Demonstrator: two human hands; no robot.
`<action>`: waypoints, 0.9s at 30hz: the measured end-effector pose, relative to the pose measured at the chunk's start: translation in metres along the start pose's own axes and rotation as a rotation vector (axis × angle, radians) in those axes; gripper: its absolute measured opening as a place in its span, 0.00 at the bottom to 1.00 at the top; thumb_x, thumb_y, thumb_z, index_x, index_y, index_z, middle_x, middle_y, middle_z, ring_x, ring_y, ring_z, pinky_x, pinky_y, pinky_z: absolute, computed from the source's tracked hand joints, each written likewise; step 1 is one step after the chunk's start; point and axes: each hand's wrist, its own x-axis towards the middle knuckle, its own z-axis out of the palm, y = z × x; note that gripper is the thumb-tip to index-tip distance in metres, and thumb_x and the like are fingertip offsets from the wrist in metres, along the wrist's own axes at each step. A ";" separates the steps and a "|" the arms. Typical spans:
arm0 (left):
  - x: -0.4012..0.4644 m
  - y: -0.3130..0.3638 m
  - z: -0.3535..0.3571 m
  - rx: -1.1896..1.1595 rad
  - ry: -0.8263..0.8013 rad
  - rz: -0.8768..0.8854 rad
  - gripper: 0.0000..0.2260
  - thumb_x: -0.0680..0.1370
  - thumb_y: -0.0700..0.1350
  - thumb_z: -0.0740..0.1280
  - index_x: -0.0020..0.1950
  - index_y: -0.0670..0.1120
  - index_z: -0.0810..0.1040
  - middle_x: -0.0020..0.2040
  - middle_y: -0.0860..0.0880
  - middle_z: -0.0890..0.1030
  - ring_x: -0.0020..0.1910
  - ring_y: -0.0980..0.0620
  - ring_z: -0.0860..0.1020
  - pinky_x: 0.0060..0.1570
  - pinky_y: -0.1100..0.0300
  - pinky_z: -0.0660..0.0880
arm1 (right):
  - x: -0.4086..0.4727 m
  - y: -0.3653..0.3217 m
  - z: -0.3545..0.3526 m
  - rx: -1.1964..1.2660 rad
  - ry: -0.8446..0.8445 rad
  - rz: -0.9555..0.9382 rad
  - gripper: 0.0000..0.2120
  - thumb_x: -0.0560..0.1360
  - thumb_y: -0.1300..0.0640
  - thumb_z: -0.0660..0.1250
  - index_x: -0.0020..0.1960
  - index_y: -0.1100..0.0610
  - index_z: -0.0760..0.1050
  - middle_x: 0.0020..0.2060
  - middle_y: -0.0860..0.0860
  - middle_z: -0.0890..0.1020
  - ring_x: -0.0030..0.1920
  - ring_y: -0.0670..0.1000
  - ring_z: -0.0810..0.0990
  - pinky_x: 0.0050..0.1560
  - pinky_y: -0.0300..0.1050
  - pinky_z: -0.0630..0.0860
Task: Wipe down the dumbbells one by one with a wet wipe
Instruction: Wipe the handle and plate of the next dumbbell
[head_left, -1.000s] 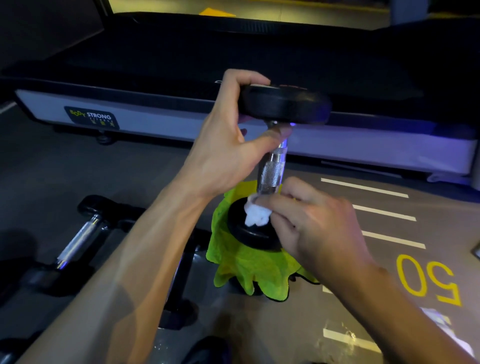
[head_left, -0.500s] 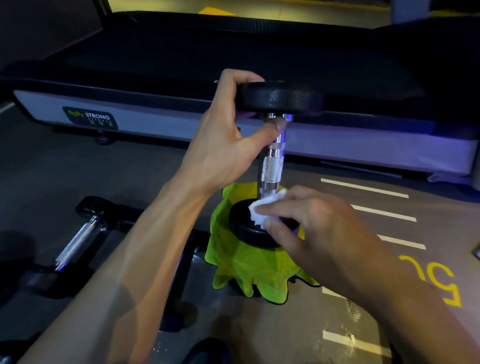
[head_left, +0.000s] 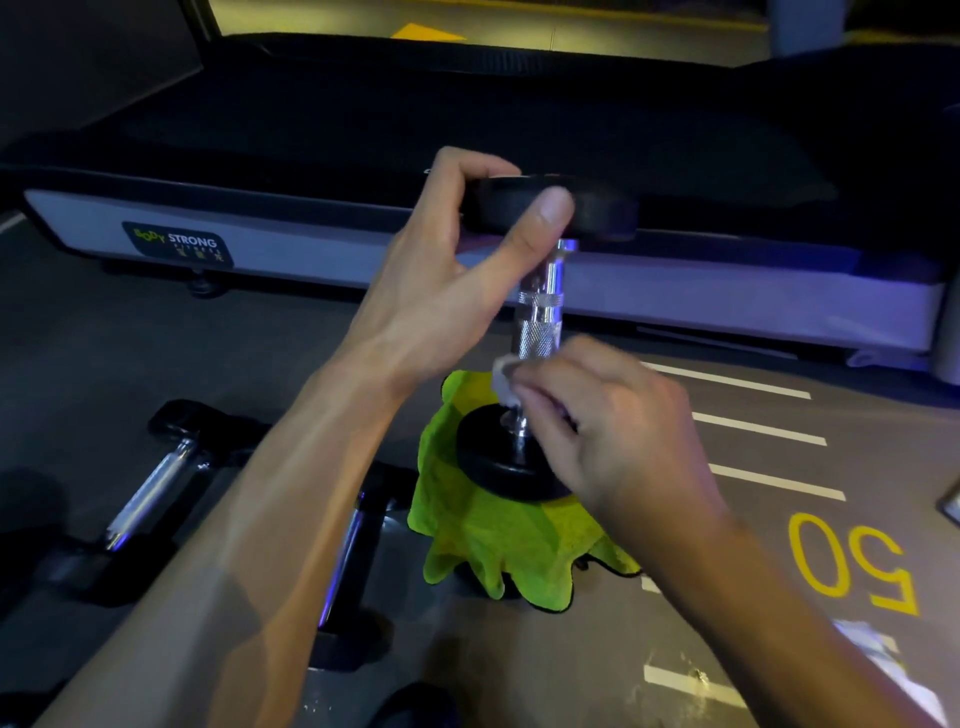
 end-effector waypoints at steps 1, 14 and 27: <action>0.002 -0.001 -0.001 -0.005 0.007 -0.003 0.23 0.76 0.66 0.67 0.62 0.52 0.74 0.54 0.58 0.80 0.56 0.56 0.78 0.64 0.44 0.75 | 0.007 0.003 0.000 -0.020 0.063 -0.019 0.05 0.78 0.60 0.71 0.53 0.55 0.83 0.44 0.51 0.82 0.42 0.57 0.81 0.40 0.50 0.78; 0.003 -0.002 -0.001 -0.105 -0.013 -0.004 0.16 0.76 0.61 0.70 0.57 0.53 0.75 0.52 0.57 0.80 0.54 0.56 0.78 0.59 0.49 0.76 | 0.030 0.008 -0.007 0.015 0.212 -0.038 0.05 0.80 0.63 0.69 0.54 0.59 0.83 0.49 0.53 0.81 0.47 0.54 0.82 0.46 0.50 0.78; 0.005 0.006 0.000 -0.099 -0.038 -0.023 0.10 0.83 0.59 0.62 0.52 0.54 0.75 0.52 0.50 0.80 0.53 0.53 0.79 0.62 0.42 0.76 | 0.025 0.009 -0.002 0.048 0.291 0.003 0.07 0.79 0.65 0.70 0.56 0.60 0.84 0.50 0.55 0.82 0.49 0.57 0.83 0.48 0.53 0.79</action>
